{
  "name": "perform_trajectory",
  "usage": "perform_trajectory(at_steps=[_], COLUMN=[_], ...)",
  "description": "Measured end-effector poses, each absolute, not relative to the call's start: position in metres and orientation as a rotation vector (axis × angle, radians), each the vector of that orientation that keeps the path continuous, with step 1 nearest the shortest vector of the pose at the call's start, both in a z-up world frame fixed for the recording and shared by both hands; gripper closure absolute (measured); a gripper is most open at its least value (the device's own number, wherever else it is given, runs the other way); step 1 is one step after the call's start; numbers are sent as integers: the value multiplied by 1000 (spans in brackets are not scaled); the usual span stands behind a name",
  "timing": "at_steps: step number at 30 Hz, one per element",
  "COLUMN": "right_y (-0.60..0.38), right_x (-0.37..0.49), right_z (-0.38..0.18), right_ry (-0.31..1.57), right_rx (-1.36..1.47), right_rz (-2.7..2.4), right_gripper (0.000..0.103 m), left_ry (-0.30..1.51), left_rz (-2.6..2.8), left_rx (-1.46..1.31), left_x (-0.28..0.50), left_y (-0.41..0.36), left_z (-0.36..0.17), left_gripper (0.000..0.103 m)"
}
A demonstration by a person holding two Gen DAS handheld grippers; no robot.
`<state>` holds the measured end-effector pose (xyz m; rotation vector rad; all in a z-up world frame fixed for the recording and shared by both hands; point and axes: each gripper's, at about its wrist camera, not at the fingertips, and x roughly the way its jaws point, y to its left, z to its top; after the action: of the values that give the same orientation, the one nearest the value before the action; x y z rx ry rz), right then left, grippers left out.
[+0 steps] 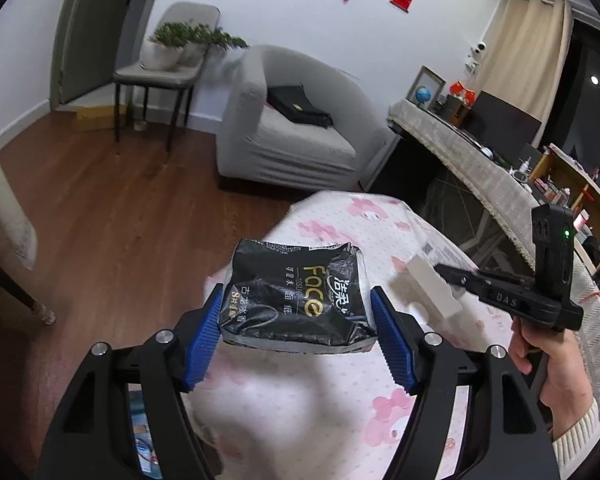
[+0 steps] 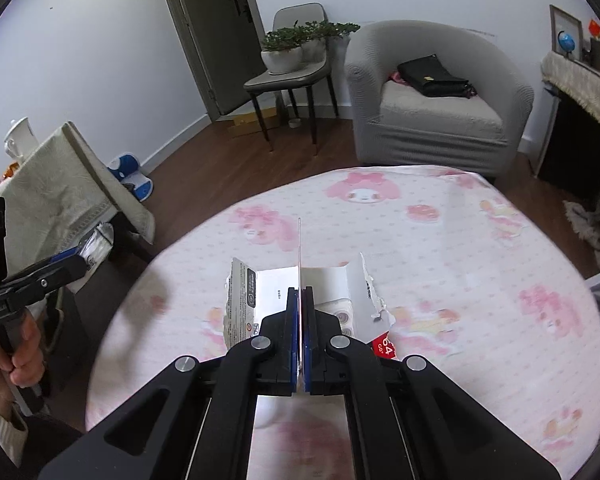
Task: Collect trash
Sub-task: 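Carry the black packet and card box over the teal bin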
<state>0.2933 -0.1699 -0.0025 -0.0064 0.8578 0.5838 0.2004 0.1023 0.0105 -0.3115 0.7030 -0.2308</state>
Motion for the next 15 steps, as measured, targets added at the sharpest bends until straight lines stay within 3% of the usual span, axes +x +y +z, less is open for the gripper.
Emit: perform_trajectory(at_steps=[15], right_y=[-89], right_x=[231], right_z=[18], right_ry=[861], right_rx=[19], right_rz=[664], right_gripper=[101], left_ry=[669], left_rz=[-53], left_rx=[-220], left_x=[142], left_y=[133], left_z=[29], left_gripper=[30])
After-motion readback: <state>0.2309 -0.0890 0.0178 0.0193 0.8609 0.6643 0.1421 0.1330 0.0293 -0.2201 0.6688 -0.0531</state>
